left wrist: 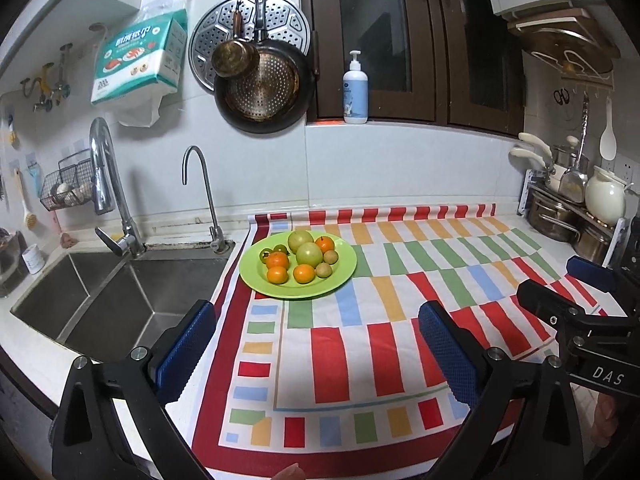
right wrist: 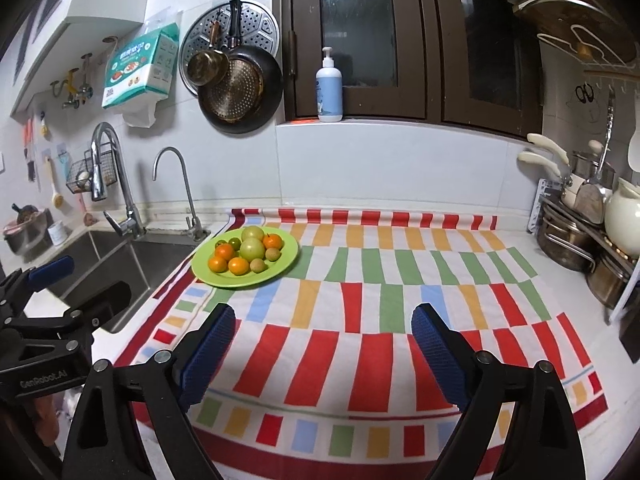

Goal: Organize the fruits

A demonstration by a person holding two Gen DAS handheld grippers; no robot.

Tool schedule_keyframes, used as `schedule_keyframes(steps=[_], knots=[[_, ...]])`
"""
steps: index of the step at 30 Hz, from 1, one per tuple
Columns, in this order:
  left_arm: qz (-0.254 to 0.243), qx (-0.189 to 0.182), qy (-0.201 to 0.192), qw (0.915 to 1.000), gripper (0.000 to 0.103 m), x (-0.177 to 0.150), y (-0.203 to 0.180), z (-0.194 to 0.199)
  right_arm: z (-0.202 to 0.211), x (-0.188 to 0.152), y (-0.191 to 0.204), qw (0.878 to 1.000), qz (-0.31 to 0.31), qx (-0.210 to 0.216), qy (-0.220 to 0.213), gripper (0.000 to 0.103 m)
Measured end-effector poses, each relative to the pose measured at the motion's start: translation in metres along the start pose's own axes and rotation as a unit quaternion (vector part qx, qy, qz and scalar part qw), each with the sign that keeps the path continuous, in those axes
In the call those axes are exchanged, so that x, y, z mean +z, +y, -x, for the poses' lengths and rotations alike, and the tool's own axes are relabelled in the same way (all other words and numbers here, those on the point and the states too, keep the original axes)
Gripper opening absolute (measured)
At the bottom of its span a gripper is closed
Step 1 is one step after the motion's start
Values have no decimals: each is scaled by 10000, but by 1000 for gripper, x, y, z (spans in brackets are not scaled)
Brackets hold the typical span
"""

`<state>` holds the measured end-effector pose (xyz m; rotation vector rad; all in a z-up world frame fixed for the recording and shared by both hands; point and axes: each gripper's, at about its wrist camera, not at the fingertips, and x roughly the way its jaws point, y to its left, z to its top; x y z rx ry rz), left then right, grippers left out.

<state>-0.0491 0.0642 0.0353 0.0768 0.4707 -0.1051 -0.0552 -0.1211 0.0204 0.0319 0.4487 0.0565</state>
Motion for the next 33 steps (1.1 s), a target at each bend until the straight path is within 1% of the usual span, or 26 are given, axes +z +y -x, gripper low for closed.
schedule_keyframes(steps=[12,33], knots=[[-48,37,-72,10000,103,-4,-13,19,23,-4,-11,9999,-9,23,-126,91],[-102,49,-144,9998,103,-6,-18,24,26,-10,-17,10000,-48,15,-70,91]])
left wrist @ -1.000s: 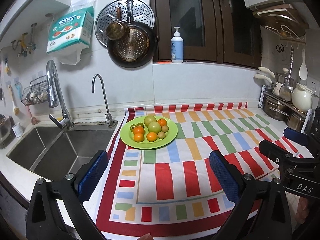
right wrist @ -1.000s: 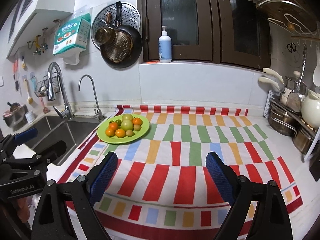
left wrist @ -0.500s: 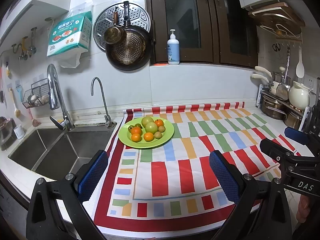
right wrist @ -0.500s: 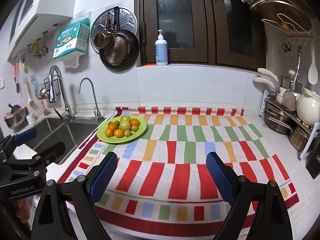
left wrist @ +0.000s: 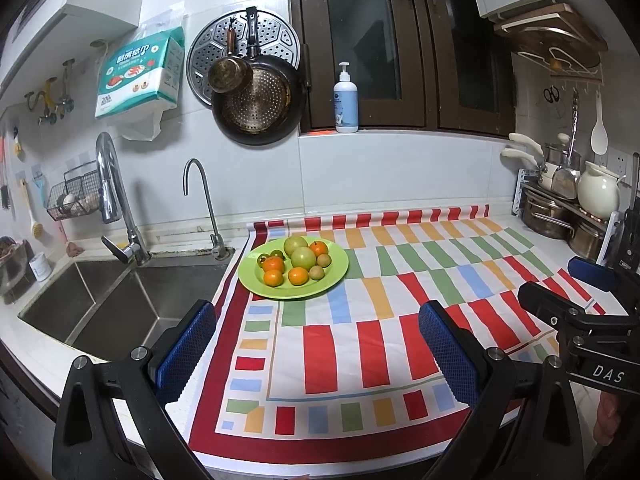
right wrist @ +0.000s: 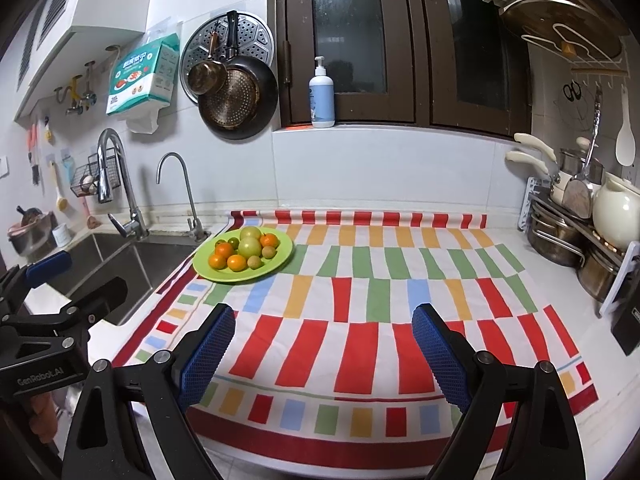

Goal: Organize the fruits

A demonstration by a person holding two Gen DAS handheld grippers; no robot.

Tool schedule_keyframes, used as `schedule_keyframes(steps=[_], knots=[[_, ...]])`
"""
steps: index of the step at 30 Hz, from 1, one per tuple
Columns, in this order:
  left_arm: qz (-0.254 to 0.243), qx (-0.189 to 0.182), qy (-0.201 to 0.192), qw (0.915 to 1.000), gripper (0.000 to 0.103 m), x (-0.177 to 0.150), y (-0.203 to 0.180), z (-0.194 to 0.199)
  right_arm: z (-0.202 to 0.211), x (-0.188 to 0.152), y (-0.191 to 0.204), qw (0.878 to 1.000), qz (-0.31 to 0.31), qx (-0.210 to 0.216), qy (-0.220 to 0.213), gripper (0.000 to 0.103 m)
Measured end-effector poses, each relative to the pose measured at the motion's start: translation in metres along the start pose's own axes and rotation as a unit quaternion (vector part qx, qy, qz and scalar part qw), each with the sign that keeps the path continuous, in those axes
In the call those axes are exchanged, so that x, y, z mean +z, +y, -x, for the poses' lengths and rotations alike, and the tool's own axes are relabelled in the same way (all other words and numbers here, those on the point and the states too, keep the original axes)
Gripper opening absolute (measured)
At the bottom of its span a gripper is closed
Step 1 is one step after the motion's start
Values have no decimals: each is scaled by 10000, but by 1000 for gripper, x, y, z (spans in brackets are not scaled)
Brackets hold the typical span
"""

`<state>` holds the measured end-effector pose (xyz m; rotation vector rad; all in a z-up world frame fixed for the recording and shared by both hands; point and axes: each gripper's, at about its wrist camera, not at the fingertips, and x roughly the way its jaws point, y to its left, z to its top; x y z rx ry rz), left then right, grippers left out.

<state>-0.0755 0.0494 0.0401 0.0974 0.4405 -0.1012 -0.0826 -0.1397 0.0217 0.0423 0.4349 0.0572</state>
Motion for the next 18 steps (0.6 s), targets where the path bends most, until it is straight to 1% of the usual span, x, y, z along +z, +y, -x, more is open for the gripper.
schedule_keyframes(steps=[18], knots=[[60,-103,78,9999,103,4,1,-8,-5,0,0,10000,-34,-12,63,91]])
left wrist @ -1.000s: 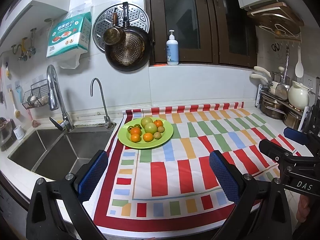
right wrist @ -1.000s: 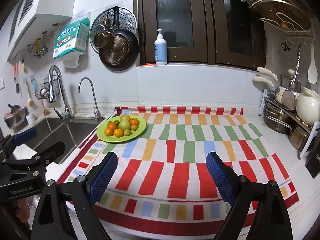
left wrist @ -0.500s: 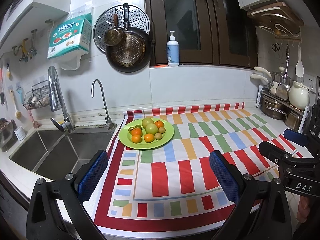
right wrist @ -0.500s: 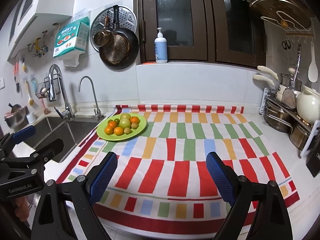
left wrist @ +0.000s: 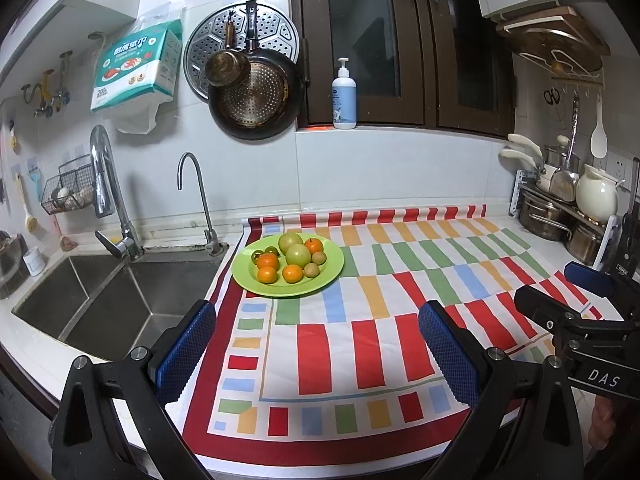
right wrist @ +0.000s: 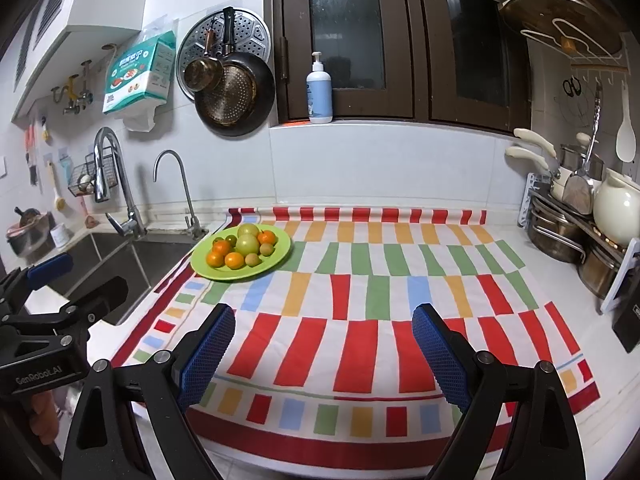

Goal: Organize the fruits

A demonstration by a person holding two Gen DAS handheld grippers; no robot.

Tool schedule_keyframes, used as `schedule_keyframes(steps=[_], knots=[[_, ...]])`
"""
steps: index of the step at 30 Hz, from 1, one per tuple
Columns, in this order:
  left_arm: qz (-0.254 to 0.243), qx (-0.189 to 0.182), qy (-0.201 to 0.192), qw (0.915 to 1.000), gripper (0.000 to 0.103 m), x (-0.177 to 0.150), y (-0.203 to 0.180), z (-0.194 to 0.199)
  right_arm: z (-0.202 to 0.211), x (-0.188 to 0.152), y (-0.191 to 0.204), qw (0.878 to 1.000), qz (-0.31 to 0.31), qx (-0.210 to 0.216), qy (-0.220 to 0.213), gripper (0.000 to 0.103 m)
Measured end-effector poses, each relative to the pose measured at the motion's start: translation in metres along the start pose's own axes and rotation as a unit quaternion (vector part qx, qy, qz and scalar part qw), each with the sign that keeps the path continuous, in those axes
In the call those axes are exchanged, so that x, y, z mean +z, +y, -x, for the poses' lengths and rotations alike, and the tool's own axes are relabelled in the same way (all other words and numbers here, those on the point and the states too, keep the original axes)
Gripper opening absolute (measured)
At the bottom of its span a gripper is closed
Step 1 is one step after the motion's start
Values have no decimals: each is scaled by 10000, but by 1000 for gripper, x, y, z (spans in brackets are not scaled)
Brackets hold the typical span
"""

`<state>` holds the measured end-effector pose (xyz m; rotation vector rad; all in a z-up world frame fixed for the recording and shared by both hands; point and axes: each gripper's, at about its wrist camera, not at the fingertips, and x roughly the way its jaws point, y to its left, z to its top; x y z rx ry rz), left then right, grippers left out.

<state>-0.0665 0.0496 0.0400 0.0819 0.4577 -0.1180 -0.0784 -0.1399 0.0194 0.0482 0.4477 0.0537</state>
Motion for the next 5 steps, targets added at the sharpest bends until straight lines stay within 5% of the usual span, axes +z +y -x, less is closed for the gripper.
schedule_keyframes(steps=[5], knots=[[45,-19,48,10000,103,1,1,-5,-5,1,-1,10000,-31,-1,17,91]])
